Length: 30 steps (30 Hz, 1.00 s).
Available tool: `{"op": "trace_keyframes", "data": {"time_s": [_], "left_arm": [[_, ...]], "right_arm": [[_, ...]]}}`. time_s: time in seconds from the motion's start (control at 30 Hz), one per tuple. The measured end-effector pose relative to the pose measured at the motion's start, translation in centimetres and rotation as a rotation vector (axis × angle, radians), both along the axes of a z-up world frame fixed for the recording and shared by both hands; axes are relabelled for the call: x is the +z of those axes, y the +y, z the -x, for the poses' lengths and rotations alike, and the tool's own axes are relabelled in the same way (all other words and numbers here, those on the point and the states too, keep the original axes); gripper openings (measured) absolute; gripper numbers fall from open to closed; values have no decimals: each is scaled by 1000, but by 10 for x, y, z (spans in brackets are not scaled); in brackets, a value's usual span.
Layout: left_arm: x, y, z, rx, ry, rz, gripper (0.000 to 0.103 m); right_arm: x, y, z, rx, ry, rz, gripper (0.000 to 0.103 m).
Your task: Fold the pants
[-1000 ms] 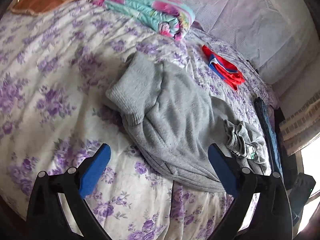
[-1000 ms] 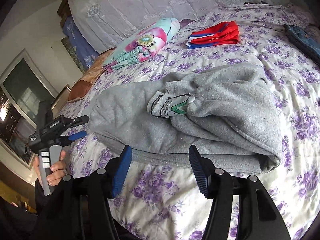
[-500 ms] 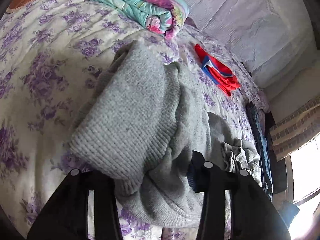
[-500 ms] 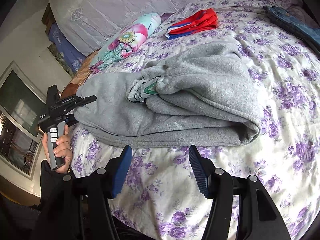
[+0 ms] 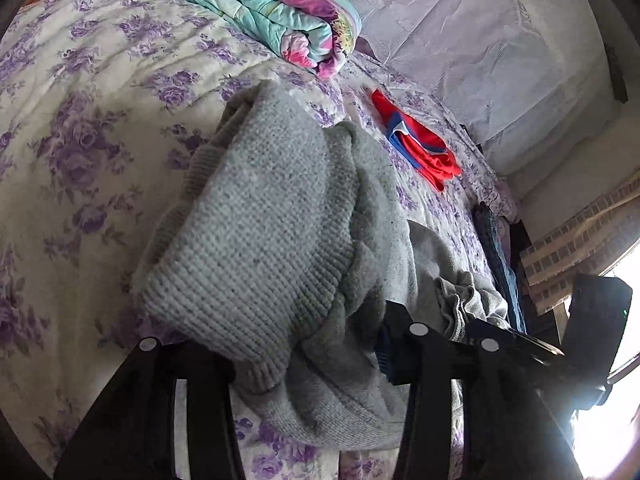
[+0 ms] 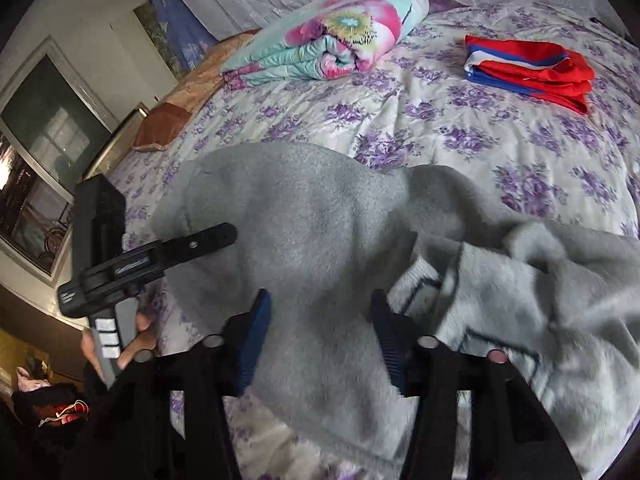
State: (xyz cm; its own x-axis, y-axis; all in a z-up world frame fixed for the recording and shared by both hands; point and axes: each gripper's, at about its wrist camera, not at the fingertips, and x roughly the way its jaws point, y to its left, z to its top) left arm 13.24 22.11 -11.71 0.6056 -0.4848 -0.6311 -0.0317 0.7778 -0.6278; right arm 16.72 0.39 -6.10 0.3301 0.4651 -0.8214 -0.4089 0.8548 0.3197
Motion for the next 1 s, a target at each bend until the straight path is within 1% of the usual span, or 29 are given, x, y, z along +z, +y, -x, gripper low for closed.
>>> {"op": "trace_keyframes", "data": {"time_s": [0.03, 0.07, 0.1, 0.13, 0.2, 0.23, 0.37, 0.4, 0.47, 0.53, 0.6, 0.63, 0.7, 0.73, 0.83, 0.9, 0.93, 1.0], "left_arm": [[-1, 1, 0, -3, 2, 11, 43], [-2, 2, 0, -6, 4, 21, 43], [-3, 4, 0, -9, 3, 28, 43], [-3, 4, 1, -11, 2, 33, 43], [-3, 4, 0, -17, 1, 32, 43], [-3, 3, -1, -19, 2, 25, 43], [-2, 3, -1, -20, 2, 20, 43], [-3, 3, -1, -20, 4, 19, 43], [-2, 2, -1, -18, 6, 4, 44], [-2, 0, -1, -15, 7, -15, 44], [-2, -1, -1, -9, 10, -23, 45], [-2, -1, -2, -5, 13, -22, 45], [2, -3, -1, -1, 14, -41, 44], [9, -6, 1, 1, 0, -68, 43], [40, -26, 9, -11, -64, -157, 42], [65, -42, 11, -30, -104, -178, 42], [81, -55, 12, -45, -124, -210, 42], [111, -89, 11, -82, -157, -302, 41]], "right_arm": [[-9, 8, -11, 4, 27, 26, 12], [-17, 12, -19, -5, 46, 48, 9], [-25, 15, -26, -20, 64, 77, 11], [-34, 18, -31, -33, 88, 105, 6], [-50, 18, -36, -47, 127, 88, 5], [-54, 16, -37, -55, 123, 69, 5], [-52, 9, -33, -69, 112, 26, 4], [-48, 7, -28, -80, 98, 21, 4], [-32, 0, -7, -98, 23, -1, 8], [-14, -12, 20, -82, -51, -62, 9], [-1, -36, 48, -96, -98, -103, 9], [4, -56, 63, -123, -112, -116, 9], [10, -98, 88, -199, -132, -138, 11], [13, -122, 103, -252, -151, -142, 11], [13, -190, 142, -412, -187, -158, 11], [7, -229, 164, -509, -186, -181, 11], [3, -245, 172, -550, -185, -193, 11], [-3, -269, 185, -603, -187, -220, 11]]}}
